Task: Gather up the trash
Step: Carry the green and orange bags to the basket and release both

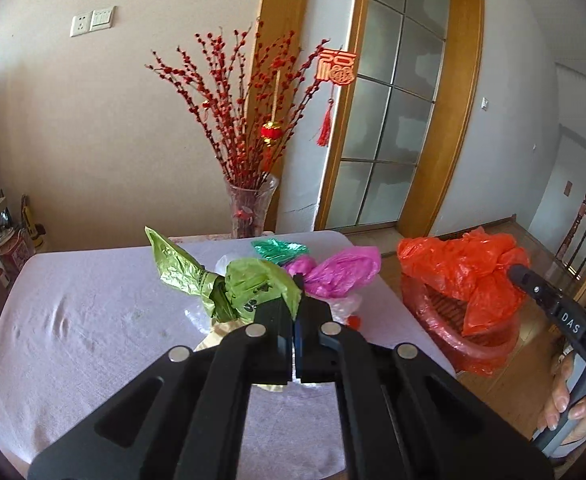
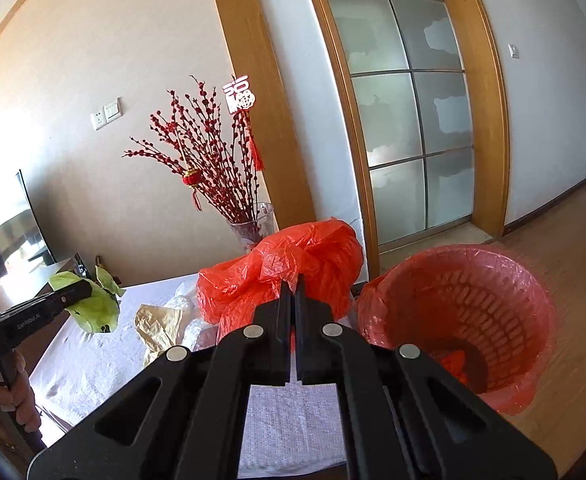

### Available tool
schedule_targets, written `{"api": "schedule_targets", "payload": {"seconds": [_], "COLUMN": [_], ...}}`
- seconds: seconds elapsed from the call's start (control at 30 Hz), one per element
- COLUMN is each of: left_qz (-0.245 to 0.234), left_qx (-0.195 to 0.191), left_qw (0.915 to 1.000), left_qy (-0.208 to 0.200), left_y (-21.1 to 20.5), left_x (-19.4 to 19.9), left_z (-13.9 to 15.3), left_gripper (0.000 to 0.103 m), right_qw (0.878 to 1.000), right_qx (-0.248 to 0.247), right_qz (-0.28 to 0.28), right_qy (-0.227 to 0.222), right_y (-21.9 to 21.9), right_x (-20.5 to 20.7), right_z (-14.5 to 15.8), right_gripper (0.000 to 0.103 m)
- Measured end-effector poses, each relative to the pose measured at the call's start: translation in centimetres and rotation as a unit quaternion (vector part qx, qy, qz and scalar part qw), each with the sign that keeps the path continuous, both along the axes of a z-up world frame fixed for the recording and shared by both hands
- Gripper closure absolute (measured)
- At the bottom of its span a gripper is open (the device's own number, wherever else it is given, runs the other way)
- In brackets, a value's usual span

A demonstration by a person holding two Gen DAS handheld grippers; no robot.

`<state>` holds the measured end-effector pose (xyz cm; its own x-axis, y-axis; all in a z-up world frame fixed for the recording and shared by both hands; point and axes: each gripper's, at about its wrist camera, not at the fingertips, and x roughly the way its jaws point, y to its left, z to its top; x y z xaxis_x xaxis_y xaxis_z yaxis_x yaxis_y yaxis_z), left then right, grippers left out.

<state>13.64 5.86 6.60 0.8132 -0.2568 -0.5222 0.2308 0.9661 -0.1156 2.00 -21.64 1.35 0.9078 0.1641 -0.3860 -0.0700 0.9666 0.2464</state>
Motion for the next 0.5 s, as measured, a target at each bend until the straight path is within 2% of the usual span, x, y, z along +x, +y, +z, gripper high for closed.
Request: {"api": "schedule_targets", "payload": {"seconds": [0.3,0.5], "left_qz": [-0.085,-0.134], "left_qx": [0.004,-0.002], "left_qw": [0.9963,0.991], "left_qy": [-0.009,0.001], "left_y": [-7.5,-12.3], "left_x": [0.5,1.5], "left_z": [1.5,1.3], "left_gripper": [0.101,0.101], "right_qw": [0.999,0.998], "right_qx": [0.001,0.002], "right_qz": [-0.036,-0.07], "right_qy": [0.002,0.004], "right_y": [-3.1,-5.9], "right_x": [-0.5,-0.8], "right_z": [-0.3,-0.5], "right_gripper": [0.101,0.101]}}
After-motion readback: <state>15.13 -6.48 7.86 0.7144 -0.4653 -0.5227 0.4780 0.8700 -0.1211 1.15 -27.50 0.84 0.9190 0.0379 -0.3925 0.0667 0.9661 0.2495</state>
